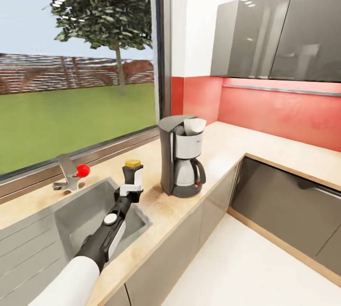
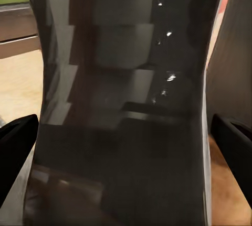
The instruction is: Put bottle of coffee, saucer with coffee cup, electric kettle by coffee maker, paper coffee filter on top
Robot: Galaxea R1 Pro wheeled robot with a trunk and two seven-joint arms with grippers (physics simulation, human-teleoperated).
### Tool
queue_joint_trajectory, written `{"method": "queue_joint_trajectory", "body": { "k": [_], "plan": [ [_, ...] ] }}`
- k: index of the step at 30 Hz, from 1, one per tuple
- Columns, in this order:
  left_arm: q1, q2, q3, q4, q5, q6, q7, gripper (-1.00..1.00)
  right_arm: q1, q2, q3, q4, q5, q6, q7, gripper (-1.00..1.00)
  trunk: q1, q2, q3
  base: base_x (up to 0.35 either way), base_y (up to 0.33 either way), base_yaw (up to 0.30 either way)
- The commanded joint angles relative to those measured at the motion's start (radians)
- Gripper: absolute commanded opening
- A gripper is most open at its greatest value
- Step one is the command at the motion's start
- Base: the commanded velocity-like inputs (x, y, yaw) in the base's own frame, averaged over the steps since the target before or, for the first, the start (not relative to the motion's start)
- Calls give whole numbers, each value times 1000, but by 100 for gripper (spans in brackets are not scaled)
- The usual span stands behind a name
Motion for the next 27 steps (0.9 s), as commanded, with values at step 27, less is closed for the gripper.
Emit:
{"method": "queue_joint_trajectory", "body": {
  "k": [27],
  "plan": [
    [24, -7, -1, 3, 1, -3, 4, -100, -1, 1, -8, 1, 9, -4, 4, 100, 1, -2, -2, 83, -62, 0]
  ]
}}
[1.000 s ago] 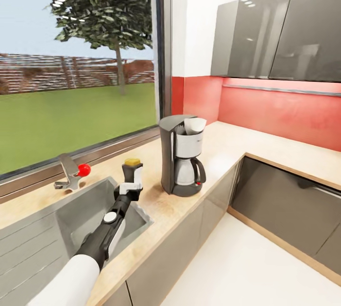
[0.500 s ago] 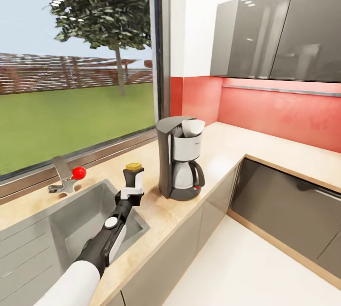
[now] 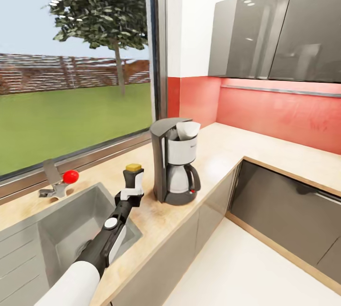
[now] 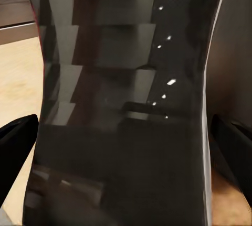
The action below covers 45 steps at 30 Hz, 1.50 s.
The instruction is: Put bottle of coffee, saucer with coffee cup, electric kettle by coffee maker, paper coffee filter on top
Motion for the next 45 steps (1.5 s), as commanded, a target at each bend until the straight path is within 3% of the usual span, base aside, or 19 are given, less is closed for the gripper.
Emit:
{"method": "queue_joint_trajectory", "body": {
  "k": [1, 22, 29, 45],
  "plan": [
    [-1, 0, -1, 0, -4, -3, 4, -100, -1, 0, -9, 1, 10, -4, 4, 100, 1, -2, -2, 73, -33, 0],
    [7, -1, -2, 4, -1, -6, 3, -100, -1, 0, -8, 2, 10, -4, 3, 100, 1, -2, -2, 71, -2, 0],
    [39, 0, -1, 3, -1, -63, 3, -100, -1, 0, -8, 2, 10, -4, 3, 100, 1, -2, -2, 0, 0, 0],
    [42, -1, -1, 5, -1, -71, 1, -100, -1, -1, -8, 2, 10, -4, 3, 100, 1, -2, -2, 67, 0, 0]
  ]
}}
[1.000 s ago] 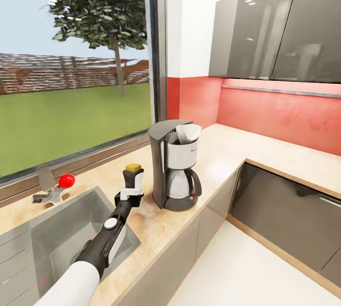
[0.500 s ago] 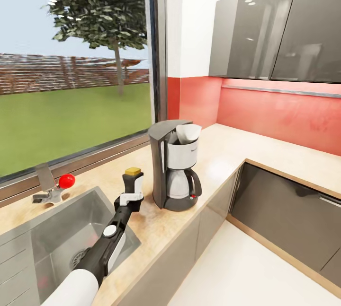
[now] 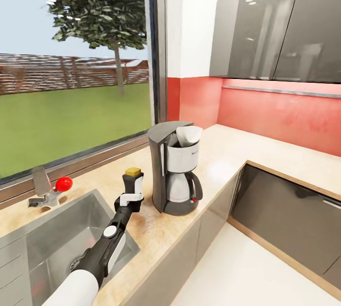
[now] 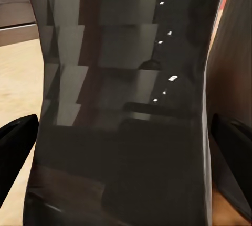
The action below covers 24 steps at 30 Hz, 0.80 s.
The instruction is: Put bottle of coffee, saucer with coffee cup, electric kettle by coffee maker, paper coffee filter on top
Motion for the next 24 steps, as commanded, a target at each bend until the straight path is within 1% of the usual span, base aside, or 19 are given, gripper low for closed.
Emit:
{"method": "queue_joint_trajectory", "body": {
  "k": [1, 12, 13, 24],
  "plan": [
    [-1, 0, -2, 1, -4, -4, 3, -100, -1, 0, -9, 1, 10, -4, 4, 100, 1, -2, -2, 0, 0, 0],
    [-1, -1, -3, 0, -4, 0, -5, -100, -1, 1, -9, 1, 10, -3, 4, 100, 1, -2, -2, 0, 0, 0],
    [-1, -1, -3, 0, -4, 0, -5, 100, -1, 1, -9, 1, 10, -4, 4, 100, 1, -2, -2, 0, 0, 0],
    [-1, 1, -1, 1, -4, -6, -5, 100, -1, 1, -9, 1, 10, -4, 4, 100, 1, -2, -2, 0, 0, 0]
  ]
}}
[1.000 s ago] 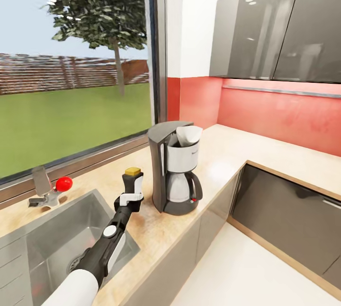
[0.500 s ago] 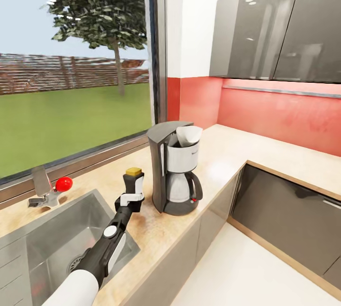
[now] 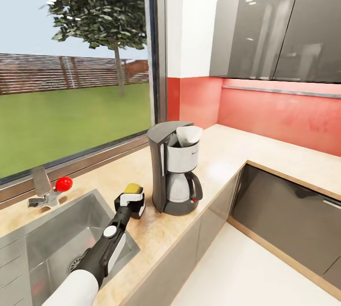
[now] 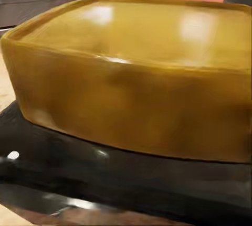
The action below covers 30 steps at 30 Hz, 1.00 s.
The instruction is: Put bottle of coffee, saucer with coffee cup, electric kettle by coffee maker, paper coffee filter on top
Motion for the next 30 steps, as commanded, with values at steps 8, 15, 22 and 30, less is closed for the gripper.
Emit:
{"method": "queue_joint_trajectory", "body": {
  "k": [8, 15, 22, 30],
  "plan": [
    [-1, -1, -1, 1, -3, -5, 2, 100, -1, 0, -9, 1, 10, -4, 4, 100, 1, -2, -2, 0, 0, 0],
    [-1, -1, -1, 1, -3, -5, 2, 100, -1, -1, -9, 1, 10, -4, 4, 100, 1, -2, -2, 0, 0, 0],
    [-1, 0, -1, 1, -3, -5, 2, 100, -1, -1, -9, 1, 9, -4, 4, 100, 1, -2, -2, -15, 0, 0],
    [-1, 0, -1, 1, -3, -5, 2, 100, -1, -1, -10, 1, 9, -4, 4, 100, 1, -2, -2, -286, -18, 0]
  ]
}}
